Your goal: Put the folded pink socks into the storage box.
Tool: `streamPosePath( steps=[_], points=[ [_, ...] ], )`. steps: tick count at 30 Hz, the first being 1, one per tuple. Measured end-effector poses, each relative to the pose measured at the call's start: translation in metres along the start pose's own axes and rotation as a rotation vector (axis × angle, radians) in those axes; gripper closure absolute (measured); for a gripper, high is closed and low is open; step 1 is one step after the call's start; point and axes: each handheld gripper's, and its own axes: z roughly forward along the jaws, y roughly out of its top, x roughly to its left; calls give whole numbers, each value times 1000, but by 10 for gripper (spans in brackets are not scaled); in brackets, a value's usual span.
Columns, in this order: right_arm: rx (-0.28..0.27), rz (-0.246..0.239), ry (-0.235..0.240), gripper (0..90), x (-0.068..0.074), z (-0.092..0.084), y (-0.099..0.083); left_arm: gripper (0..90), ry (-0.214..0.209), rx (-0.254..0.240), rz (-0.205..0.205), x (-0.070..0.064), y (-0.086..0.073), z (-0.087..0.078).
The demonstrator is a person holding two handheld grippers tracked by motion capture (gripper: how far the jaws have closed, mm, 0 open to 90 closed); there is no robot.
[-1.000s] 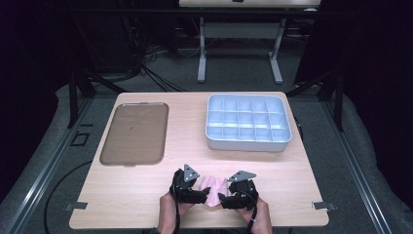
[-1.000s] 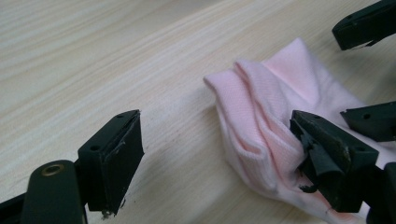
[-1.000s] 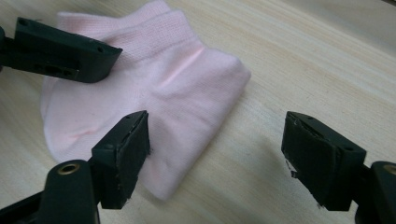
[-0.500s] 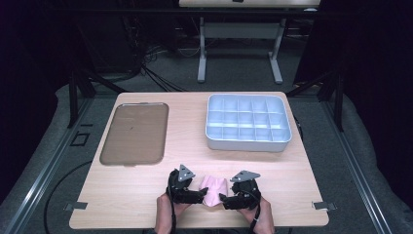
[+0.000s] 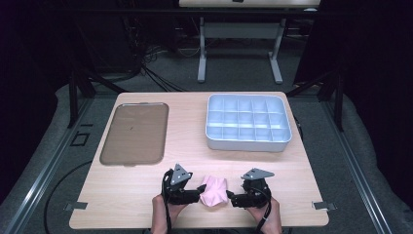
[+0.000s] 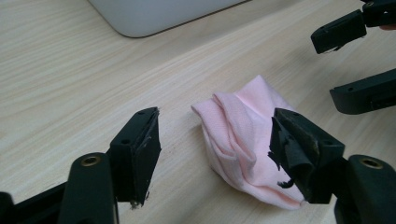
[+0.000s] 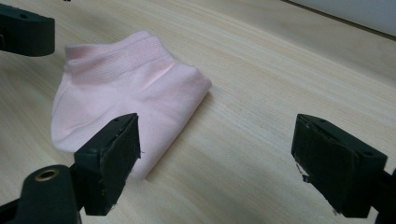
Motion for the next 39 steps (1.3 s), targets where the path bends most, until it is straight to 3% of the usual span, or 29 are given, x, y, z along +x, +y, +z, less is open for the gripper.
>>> streamPosePath(
  steps=[4,10,19,26,33,39],
  points=[
    [8,9,-4,153,-1,-1,-1,427,-11,-6,25,-5,0,-1],
    [8,28,26,204,-2,2,-3,601,-55,29,59,-12,-1,3],
    [28,40,41,291,3,9,-2,736,-98,39,72,-17,-1,11],
    [39,50,77,385,6,16,-2,817,-79,80,60,-11,-8,21],
    [73,107,139,445,8,25,-1,852,-70,100,72,-11,-12,27],
    [63,148,166,485,8,27,-1,874,-68,103,82,-12,-14,29]
  ],
)
